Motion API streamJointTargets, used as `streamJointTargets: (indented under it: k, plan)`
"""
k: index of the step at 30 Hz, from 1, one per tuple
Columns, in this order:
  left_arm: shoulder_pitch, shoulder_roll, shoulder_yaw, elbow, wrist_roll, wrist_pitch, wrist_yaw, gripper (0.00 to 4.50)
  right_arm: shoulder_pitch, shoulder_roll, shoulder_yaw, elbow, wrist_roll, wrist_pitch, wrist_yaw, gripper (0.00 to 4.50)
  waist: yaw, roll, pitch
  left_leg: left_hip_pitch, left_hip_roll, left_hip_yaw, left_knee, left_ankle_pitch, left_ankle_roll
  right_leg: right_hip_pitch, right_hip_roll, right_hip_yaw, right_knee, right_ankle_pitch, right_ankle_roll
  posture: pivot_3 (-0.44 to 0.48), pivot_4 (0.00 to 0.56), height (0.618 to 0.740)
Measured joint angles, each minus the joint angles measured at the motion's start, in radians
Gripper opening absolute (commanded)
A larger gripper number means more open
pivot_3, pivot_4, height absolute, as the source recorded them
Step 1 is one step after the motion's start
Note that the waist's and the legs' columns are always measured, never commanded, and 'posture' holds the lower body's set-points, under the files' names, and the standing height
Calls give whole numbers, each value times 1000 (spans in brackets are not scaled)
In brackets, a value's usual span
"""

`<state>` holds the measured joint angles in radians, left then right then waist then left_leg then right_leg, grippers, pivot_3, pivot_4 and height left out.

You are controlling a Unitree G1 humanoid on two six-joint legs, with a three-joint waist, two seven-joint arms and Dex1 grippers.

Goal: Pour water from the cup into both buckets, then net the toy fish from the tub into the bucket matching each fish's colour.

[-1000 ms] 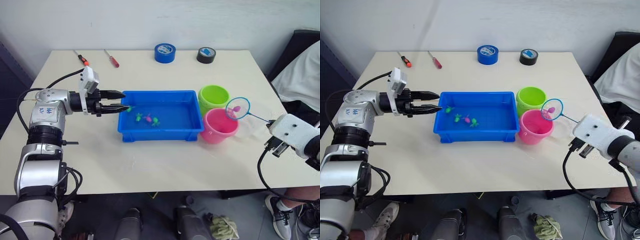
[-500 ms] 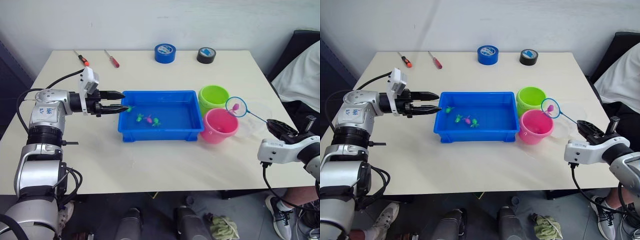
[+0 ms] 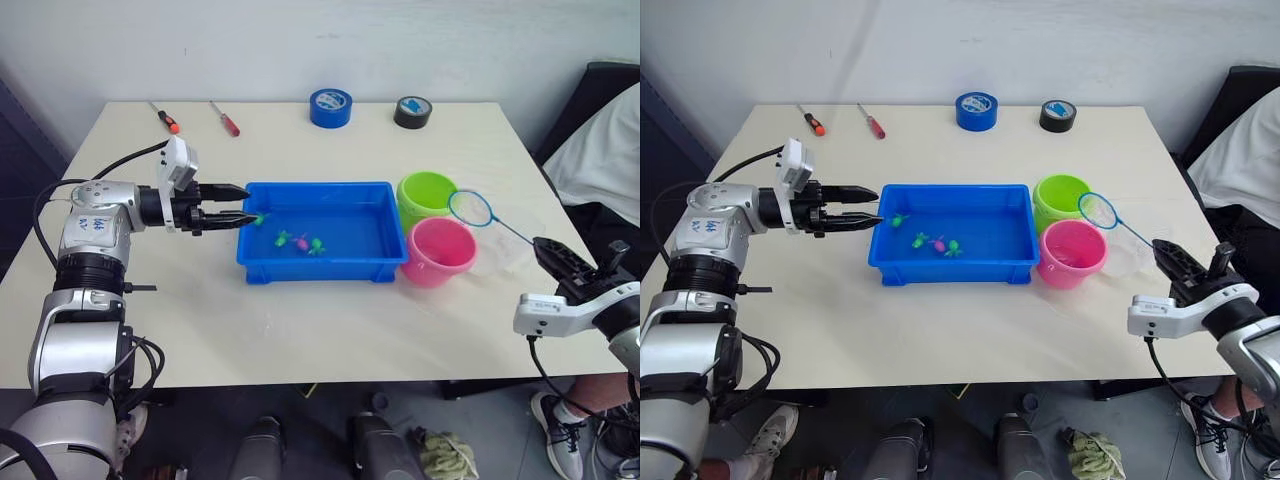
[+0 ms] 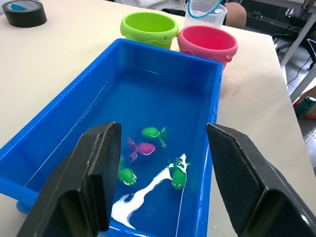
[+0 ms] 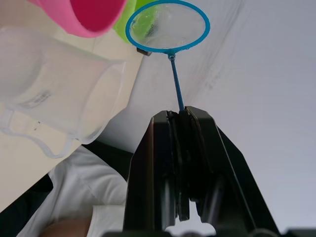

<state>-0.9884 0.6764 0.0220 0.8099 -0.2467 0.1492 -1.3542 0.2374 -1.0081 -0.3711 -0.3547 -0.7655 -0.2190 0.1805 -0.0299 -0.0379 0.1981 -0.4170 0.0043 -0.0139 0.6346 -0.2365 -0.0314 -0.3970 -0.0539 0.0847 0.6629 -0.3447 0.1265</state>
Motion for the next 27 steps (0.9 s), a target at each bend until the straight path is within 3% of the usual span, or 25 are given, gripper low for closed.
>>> streamJointTargets:
  k: [4,6,9,15,27]
  plan:
    - [19,5,2,-9,0,3,0,3029,-104,22,3,-4,96,6,45,0,-4,0,0,7,0,0,-1,0,0,6,0,1,0,0,0,0,150,734]
    - [28,16,7,-19,-1,9,0,3029,-240,49,30,-8,187,61,108,0,-12,0,0,10,1,0,-1,0,0,8,0,2,0,0,0,0,150,734]
    - [54,51,15,-53,-2,21,1,3029,-490,157,141,-17,375,277,270,0,-28,-1,0,14,9,-3,-1,0,-1,13,4,1,0,0,0,0,150,734]
    - [142,99,49,-148,-13,68,21,3029,-716,280,378,-19,592,650,543,0,-26,0,0,10,11,-2,-1,0,-1,5,5,2,5,0,-1,0,150,734]
    - [307,158,128,-376,-68,179,87,3029,-859,341,608,11,715,810,715,0,-23,0,0,10,10,-2,-2,0,-1,5,-1,1,4,-1,-2,0,150,734]
